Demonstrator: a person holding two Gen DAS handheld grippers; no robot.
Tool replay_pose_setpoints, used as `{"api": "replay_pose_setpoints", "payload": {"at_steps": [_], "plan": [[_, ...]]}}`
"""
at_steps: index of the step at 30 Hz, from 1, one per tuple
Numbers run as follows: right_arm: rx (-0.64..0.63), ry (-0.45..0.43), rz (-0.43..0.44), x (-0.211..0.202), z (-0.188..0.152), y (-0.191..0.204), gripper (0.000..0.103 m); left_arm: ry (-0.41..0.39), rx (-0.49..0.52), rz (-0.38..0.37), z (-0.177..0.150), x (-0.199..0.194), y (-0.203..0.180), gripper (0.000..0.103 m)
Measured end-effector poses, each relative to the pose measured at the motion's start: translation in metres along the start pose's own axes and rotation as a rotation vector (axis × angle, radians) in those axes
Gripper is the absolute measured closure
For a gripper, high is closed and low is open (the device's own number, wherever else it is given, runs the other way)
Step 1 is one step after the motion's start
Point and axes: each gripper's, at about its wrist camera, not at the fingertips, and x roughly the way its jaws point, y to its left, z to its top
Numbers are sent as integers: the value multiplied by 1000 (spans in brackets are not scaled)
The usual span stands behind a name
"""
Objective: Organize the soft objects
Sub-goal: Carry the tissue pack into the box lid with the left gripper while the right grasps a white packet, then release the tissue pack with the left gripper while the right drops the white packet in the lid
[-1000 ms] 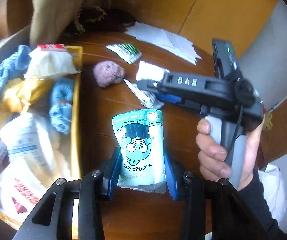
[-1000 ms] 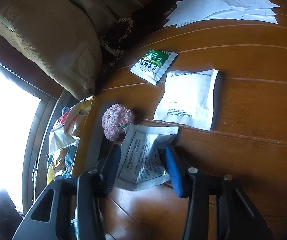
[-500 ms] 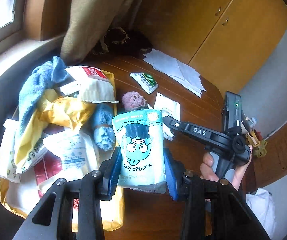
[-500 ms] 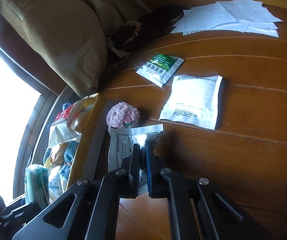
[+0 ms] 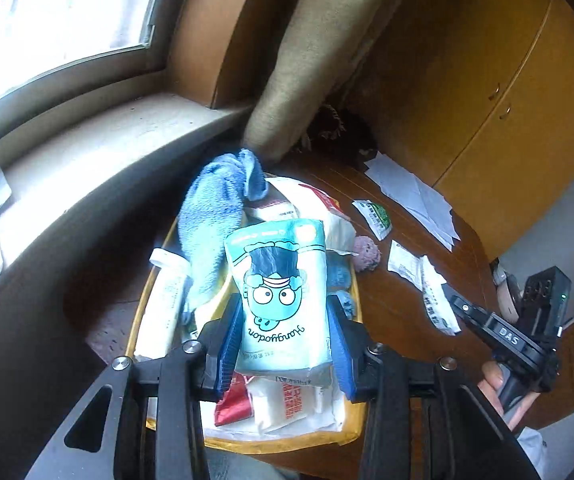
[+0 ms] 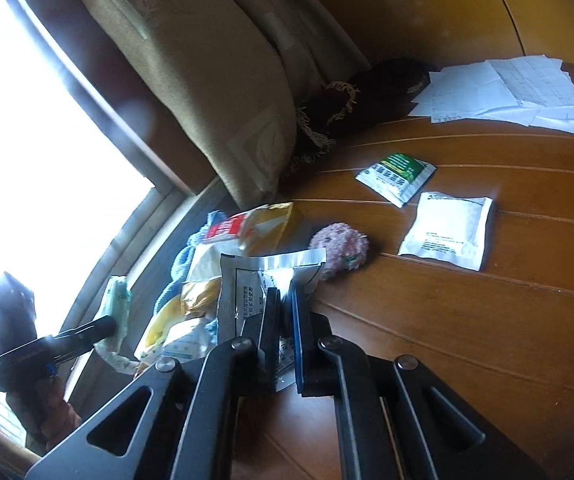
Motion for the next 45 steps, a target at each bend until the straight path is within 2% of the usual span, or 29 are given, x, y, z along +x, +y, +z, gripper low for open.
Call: {"api": "replay_pose_setpoints", "payload": {"at_steps": [4, 6, 11, 16, 20, 24, 28, 32, 33, 35, 37, 45], "plan": [[-32, 23, 27, -2, -15, 39, 98, 20, -16, 16, -7, 1, 16, 61], [-42, 56, 78, 7, -29, 56, 98, 34, -17, 17, -13, 0, 21, 61], [-81, 92, 97, 31, -50, 85, 98, 61, 5, 27, -26, -3, 29, 61], [-58, 122, 90, 49, -55, 87, 98, 111, 9, 3, -39, 7, 32, 61], [-37, 124, 59, 57, -55, 83, 98, 80, 45, 71, -41, 11, 31, 61], [-32, 109, 36, 60, -52, 83, 98, 107, 69, 73, -44, 20, 31, 61], [-46, 87, -22, 64, -45, 86, 97, 114, 66, 93, -45, 28, 36, 60], [-30, 92, -39, 71, -43, 82, 95, 124, 79, 103, -45, 34, 35, 55], [-25, 91, -50, 72, -43, 81, 94, 127, 74, 97, -45, 34, 36, 54], [-13, 91, -46, 74, -43, 78, 84, 126, 70, 81, -46, 32, 38, 51], [-1, 76, -26, 70, -44, 77, 64, 114, 65, 65, -47, 27, 39, 49], [-4, 50, -12, 52, -46, 79, 61, 26, 56, 50, -46, 0, 35, 41]]}}
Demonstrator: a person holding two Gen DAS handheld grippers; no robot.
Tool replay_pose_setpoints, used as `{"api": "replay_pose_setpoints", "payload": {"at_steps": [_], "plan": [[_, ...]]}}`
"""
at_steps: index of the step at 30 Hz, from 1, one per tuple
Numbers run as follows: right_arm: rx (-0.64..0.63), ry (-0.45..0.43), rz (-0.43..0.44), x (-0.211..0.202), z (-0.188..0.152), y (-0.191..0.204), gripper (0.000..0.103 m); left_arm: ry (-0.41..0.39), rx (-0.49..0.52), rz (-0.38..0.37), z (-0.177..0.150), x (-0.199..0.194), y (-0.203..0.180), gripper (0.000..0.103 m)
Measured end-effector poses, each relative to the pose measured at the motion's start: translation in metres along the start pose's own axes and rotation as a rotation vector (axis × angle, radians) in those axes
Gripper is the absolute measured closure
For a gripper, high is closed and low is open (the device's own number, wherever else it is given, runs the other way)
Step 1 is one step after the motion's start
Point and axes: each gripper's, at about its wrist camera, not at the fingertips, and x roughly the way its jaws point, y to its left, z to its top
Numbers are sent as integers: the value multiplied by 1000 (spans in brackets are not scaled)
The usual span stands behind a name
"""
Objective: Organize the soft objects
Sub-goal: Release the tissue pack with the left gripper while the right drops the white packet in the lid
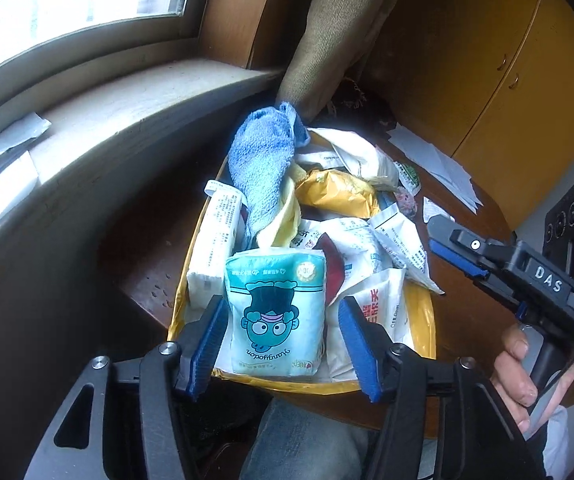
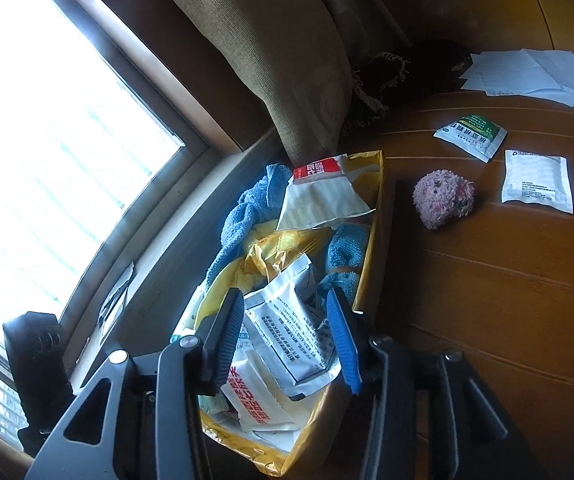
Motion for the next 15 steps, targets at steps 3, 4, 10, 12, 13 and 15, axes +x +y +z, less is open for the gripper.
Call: {"api": "replay_pose_setpoints", "payload": {"at_steps": [3, 4, 10, 12, 13, 15], "plan": [[12, 30, -29, 6, -4, -4, 61, -17, -5, -2, 0, -8, -3, 40], [11, 40, -22, 8, -6, -5, 62, -19, -4, -1, 0, -9, -4, 40], [-41, 78, 2, 8, -9, 3, 75, -29, 18, -16, 0, -13, -24, 40], [-33, 58, 6, -2, -4, -1, 75, -32, 28, -30, 2, -13, -34, 40], [-25, 40, 7, -8, -2, -5, 75, -34, 33, -40, 3, -12, -39, 40], [-4, 21, 16, -21, 3, -16, 75, -38, 43, -65, 6, -10, -51, 40]]}}
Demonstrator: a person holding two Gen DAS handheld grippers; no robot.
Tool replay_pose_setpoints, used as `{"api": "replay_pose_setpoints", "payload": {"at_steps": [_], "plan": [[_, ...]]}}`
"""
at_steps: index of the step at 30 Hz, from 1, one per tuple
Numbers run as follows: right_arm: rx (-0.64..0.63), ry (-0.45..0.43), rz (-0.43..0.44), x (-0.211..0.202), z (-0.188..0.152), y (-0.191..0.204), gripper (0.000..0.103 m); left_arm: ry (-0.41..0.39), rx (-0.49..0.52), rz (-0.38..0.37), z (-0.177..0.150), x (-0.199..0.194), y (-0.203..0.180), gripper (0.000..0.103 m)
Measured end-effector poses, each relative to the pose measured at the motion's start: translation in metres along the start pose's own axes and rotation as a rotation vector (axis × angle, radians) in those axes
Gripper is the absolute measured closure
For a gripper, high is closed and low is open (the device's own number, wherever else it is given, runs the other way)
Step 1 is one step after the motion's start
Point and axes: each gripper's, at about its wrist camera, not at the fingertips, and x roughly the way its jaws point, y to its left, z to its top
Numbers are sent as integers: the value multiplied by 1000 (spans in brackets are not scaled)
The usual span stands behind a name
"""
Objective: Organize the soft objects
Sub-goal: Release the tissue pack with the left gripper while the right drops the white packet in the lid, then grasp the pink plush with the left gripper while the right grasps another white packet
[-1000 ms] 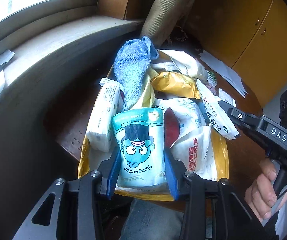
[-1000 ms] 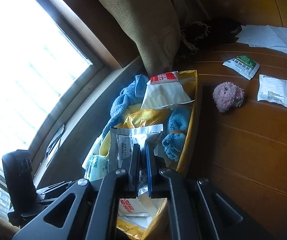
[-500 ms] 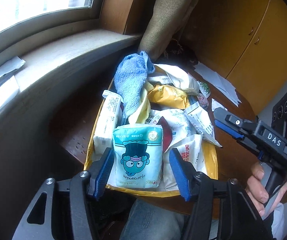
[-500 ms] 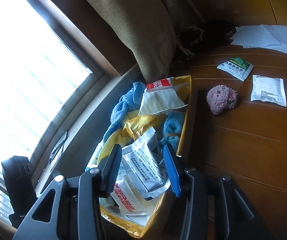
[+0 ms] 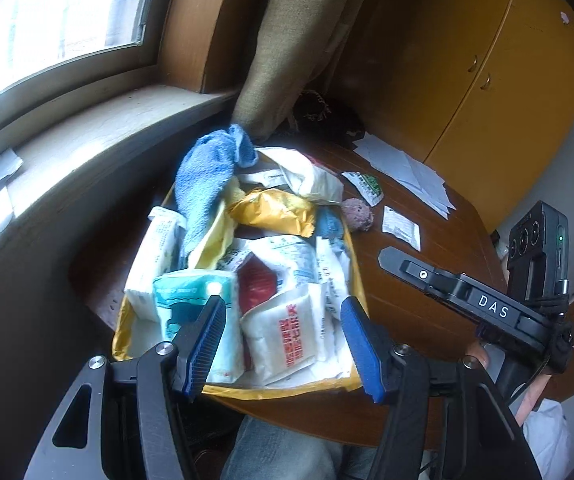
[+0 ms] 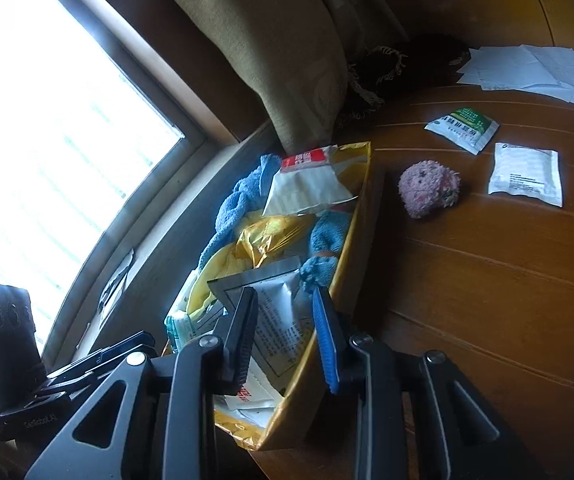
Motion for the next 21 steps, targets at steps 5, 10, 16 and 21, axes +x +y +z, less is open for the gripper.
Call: {"api": "replay_pose_setpoints", "payload": {"at_steps": [5, 10, 16, 21], "plan": [[57, -65, -56, -37, 13, -34, 56, 19, 32, -75, 9, 14, -36, 37], [141, -108, -119, -63, 28, -73, 36, 29, 88, -122, 19, 27, -70, 37], [252, -62, -199, -58, 52, -121, 34, 54, 91, -155, 29, 46, -79, 36], [311, -17, -306, -34, 78, -156, 35, 58, 107, -167, 35, 56, -79, 36]]}}
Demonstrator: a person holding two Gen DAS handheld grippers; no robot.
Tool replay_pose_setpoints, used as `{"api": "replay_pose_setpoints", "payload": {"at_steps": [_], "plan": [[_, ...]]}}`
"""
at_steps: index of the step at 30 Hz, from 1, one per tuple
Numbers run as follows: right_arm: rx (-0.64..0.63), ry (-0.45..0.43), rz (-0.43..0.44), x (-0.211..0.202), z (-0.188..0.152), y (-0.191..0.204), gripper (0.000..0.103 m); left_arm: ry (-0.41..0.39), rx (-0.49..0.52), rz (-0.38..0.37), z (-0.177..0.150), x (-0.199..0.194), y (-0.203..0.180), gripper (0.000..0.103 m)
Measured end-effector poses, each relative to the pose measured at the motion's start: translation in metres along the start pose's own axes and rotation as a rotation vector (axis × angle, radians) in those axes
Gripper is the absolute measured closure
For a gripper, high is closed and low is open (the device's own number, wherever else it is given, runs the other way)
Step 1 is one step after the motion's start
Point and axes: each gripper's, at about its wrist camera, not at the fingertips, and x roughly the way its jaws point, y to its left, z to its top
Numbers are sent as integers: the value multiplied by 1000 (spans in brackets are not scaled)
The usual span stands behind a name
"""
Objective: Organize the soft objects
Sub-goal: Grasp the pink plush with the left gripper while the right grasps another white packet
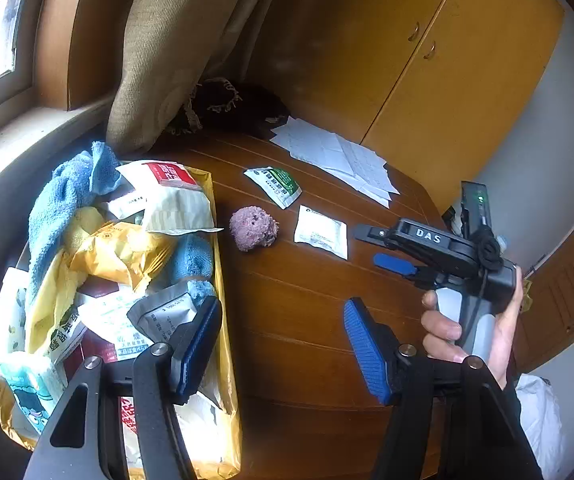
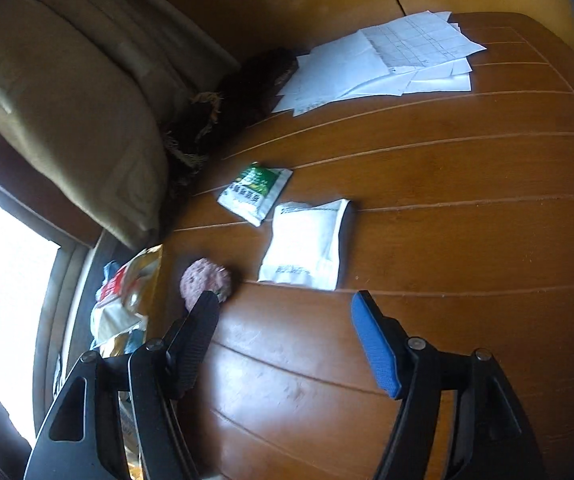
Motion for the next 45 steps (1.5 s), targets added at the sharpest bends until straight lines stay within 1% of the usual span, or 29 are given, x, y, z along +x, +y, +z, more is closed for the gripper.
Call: {"api": "replay_pose_setpoints", "payload": {"at_steps": [2, 5, 7, 9, 12, 17, 18, 19, 20, 21, 23, 24, 25, 27, 28, 31, 32, 35, 37, 39, 42, 45], "plan": [[20, 14, -30, 14, 11, -3, 35, 3, 3, -3, 3, 3, 2, 36], [0, 31, -74, 31, 24, 4, 35, -2, 6, -6, 6, 3, 7, 36], [4, 41, -120, 44, 31, 9, 35, -6, 0, -1, 8, 3, 11, 36], [-23, 53, -155, 56, 37, 18, 34, -6, -5, -2, 10, 3, 15, 36], [-52, 64, -217, 73, 40, 29, 34, -8, -14, 5, 12, 2, 19, 36], [-151, 49, -354, 87, 36, 49, 33, -5, -12, 10, 12, -2, 21, 36], [-178, 47, -386, 89, 33, 52, 37, -8, -9, 12, 12, -3, 20, 36], [-201, 37, -428, 91, 31, 55, 48, -11, -7, 14, 12, -3, 20, 36], [-219, 26, -453, 91, 28, 56, 51, -12, -5, 15, 12, -3, 19, 36], [-226, 23, -443, 90, 27, 56, 57, -12, -3, 16, 12, -3, 18, 36], [-239, 3, -469, 85, 25, 57, 69, -5, 1, 20, 12, -2, 15, 36], [-249, -9, -489, 83, 24, 59, 81, 2, 4, 21, 12, 0, 13, 36], [-261, -16, -510, 80, 22, 60, 89, 8, 11, 21, 12, 1, 11, 36], [-255, -12, -501, 74, 19, 58, 95, 16, 25, 32, 13, 5, 6, 36], [-248, -12, -479, 70, 18, 56, 96, 17, 32, 32, 13, 6, 4, 36], [-202, -19, -393, 51, 13, 47, 97, 34, 57, 40, 16, 13, -4, 36], [-190, -33, -350, 40, 9, 43, 97, 44, 64, 48, 17, 17, -6, 36], [-148, -64, -271, 11, -2, 31, 97, 80, 72, 61, 24, 32, -14, 36], [-119, -69, -210, -3, -9, 21, 97, 115, 79, 85, 31, 45, -21, 36], [-97, -77, -184, -12, -16, 12, 97, 141, 85, 85, 40, 59, -28, 36], [-76, -104, -162, -23, -19, 0, 97, 177, 94, 129, 56, 83, -34, 36], [-37, -99, -121, -28, -17, -15, 97, 223, 117, 180, 71, 114, -38, 36]]}}
